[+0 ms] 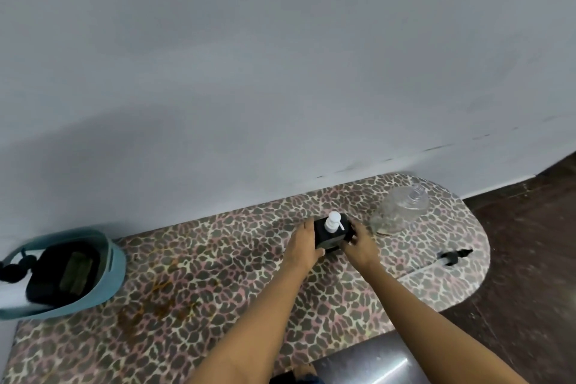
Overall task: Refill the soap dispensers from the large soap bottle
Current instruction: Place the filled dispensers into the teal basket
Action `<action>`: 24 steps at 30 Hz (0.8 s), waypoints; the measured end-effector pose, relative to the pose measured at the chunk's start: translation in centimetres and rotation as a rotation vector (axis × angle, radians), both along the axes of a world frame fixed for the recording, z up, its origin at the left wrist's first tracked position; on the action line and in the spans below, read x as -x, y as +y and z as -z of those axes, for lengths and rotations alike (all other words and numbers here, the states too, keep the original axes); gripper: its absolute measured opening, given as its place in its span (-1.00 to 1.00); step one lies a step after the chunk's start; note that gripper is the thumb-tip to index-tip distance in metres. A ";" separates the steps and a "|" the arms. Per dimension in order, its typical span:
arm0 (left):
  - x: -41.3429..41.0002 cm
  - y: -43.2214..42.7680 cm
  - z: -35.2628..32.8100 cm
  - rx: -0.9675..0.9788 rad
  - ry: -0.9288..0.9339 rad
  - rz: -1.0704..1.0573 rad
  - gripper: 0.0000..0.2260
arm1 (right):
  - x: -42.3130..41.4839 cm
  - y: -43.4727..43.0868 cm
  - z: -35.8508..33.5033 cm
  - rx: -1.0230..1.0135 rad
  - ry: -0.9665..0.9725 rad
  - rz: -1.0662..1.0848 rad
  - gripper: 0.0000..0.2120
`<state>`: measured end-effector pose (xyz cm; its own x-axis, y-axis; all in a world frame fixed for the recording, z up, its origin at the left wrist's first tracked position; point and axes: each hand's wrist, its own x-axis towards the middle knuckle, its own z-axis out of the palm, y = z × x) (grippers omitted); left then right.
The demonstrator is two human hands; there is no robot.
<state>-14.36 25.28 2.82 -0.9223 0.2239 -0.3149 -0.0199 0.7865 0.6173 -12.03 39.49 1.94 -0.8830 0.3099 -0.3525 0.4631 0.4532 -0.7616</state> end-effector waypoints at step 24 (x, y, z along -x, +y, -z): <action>-2.2 -25.9 -7.1 -0.120 0.323 -0.717 -0.57 | 4.7 -24.2 -5.5 0.155 0.039 -0.422 -0.59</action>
